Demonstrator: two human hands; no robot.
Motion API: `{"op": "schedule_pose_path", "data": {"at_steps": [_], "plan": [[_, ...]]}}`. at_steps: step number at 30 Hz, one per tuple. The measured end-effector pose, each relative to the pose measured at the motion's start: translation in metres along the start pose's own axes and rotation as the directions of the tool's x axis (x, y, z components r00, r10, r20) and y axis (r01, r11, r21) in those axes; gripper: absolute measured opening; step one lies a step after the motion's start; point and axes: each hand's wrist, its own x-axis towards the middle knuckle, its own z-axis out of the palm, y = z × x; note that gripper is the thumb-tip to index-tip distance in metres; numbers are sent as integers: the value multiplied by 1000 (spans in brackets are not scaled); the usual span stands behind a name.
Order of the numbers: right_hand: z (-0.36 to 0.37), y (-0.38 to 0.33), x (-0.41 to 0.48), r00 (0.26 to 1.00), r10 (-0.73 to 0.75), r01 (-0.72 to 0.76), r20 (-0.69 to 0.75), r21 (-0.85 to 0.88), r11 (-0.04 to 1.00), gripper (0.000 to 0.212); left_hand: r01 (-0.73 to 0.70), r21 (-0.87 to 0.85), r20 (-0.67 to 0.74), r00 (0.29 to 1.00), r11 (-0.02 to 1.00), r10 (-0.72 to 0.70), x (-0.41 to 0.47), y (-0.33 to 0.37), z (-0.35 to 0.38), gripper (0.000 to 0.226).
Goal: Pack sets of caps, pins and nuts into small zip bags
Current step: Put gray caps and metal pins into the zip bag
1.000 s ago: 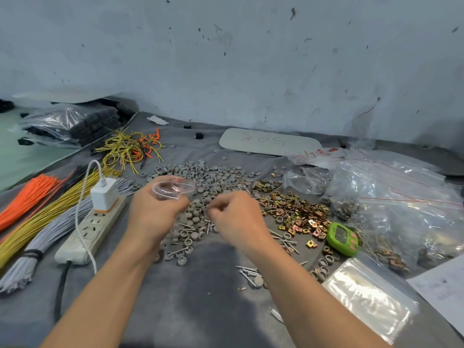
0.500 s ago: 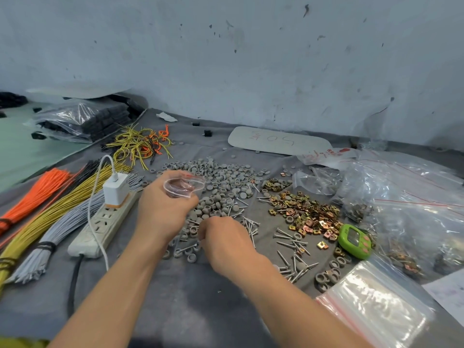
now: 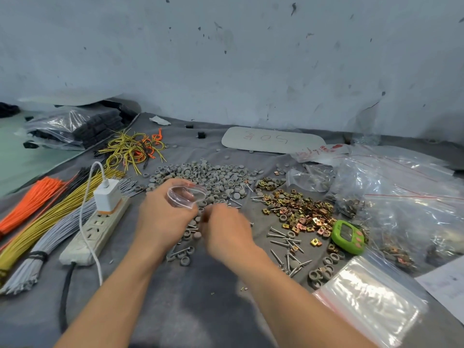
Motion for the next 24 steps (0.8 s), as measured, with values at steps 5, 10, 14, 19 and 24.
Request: {"op": "schedule_pose_path", "data": {"at_steps": [5,10,14,19,24], "plan": [[-40,14,9,970,97,52,-222,580,813,13,-24,107,25,999,994,22,0,-2,6,42],[-43,5,-2,979,-106,181,-172,514,838,13,-53,195,125,992,979,29,-7,5,16,37],[-50,12,0,986,-27,113,-162,552,826,17,-54,189,92,995,980,37,-8,6,20,36],[-88,64,9,938,241,-112,-248,442,890,23,-38,33,3,999,999,38,-5,11,22,41],[-85,117,14,917,397,-397,-33,-146,906,46,-103,-8,-59,993,995,102,-8,23,39,47]]}}
